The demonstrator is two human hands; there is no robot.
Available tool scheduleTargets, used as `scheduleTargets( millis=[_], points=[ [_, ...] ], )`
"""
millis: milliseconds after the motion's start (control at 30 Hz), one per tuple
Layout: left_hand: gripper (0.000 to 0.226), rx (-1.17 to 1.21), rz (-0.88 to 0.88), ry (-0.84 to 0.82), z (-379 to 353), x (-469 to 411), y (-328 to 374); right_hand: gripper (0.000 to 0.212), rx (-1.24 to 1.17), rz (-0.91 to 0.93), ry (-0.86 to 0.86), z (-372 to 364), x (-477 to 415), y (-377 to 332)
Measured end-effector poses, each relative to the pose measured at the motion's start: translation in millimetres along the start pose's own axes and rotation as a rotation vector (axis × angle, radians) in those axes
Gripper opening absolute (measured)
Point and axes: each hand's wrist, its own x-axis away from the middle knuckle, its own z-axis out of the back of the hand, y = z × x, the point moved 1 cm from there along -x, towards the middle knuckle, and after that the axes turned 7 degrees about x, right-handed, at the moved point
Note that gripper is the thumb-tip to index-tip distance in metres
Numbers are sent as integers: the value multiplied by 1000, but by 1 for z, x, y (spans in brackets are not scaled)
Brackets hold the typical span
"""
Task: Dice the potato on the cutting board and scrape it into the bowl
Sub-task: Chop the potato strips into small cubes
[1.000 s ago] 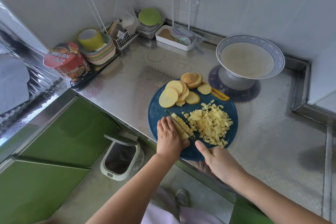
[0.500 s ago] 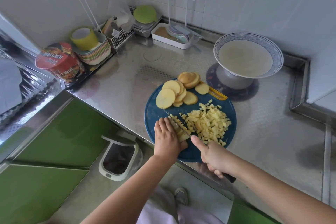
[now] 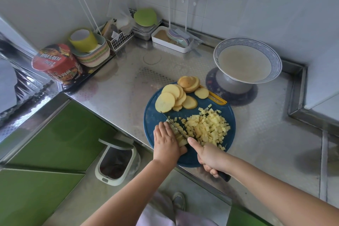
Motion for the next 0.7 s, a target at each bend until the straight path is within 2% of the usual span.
scheduleTargets(
  millis=[67,167,200,267,467,700],
  points=[
    [108,20,35,-13,0,0,0,79,3,2,29,-2,-5,0],
    [115,32,15,27,1,3,0,77,42,14,111,-10,-12,0],
    [116,23,12,-14,-2,2,-2,76,63,22,138,-13,-14,-1],
    [114,3,4,34,-5,1,-4,75,64,49,161,-17,-17,-1],
    [105,110,14,78,2,6,0,69,-214,191,28,0,-4,18],
    [120,193,28,103,6,7,-1,69,-350,256,13,1,11,34]
  ],
)
